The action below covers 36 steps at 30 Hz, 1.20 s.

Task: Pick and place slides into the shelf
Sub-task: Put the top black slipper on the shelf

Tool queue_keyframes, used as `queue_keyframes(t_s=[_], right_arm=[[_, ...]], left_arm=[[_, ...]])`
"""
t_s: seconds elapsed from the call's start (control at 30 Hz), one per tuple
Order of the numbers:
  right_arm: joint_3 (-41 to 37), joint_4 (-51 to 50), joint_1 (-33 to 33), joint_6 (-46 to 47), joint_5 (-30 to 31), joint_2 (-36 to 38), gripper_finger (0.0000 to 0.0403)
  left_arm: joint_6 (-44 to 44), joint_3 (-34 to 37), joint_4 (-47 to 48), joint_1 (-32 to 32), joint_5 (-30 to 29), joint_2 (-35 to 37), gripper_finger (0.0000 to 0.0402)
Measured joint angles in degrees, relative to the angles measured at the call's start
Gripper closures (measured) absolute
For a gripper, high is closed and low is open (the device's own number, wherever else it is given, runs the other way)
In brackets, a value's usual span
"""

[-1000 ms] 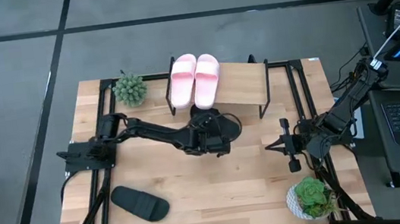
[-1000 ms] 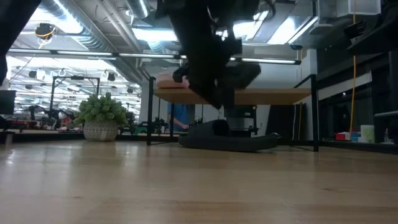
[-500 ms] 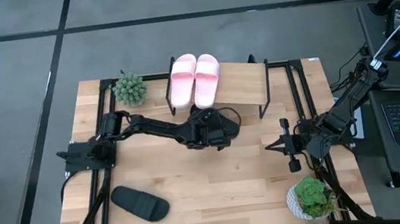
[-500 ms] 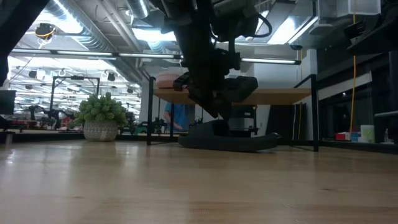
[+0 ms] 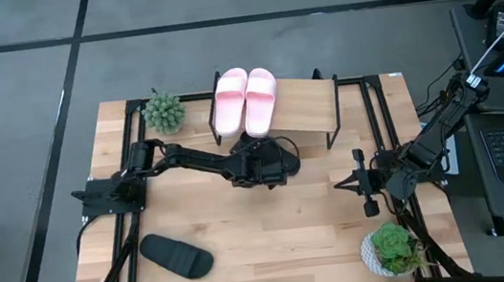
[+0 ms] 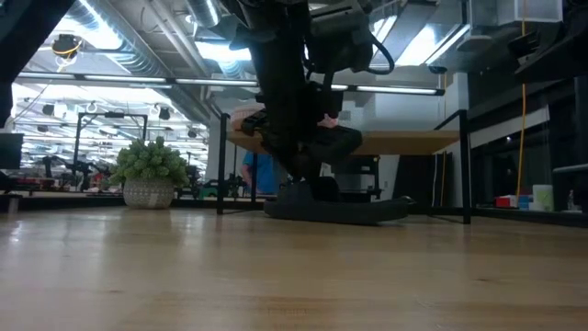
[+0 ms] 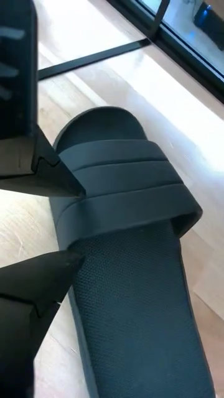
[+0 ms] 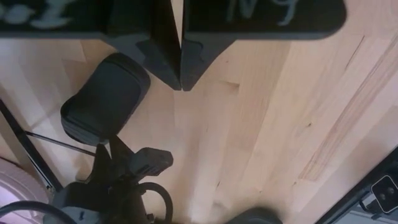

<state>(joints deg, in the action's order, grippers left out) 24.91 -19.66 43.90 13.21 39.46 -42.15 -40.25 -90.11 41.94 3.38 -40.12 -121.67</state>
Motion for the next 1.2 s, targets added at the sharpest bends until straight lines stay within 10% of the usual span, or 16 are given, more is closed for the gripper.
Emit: queue_keyframes(t_s=[0.5,1.2], right_arm=[[0.0,0.0,0.0,0.02,-0.02,0.0,0.0393],[0.0,0.0,0.01,0.04,-0.04,0.0,0.0393]], left_arm=[[-3.05,0.0,10.11,0.0,0.63,0.0,0.0328],[10.83,0.0,-0.93,0.22,-2.67,0.0,0.0337]])
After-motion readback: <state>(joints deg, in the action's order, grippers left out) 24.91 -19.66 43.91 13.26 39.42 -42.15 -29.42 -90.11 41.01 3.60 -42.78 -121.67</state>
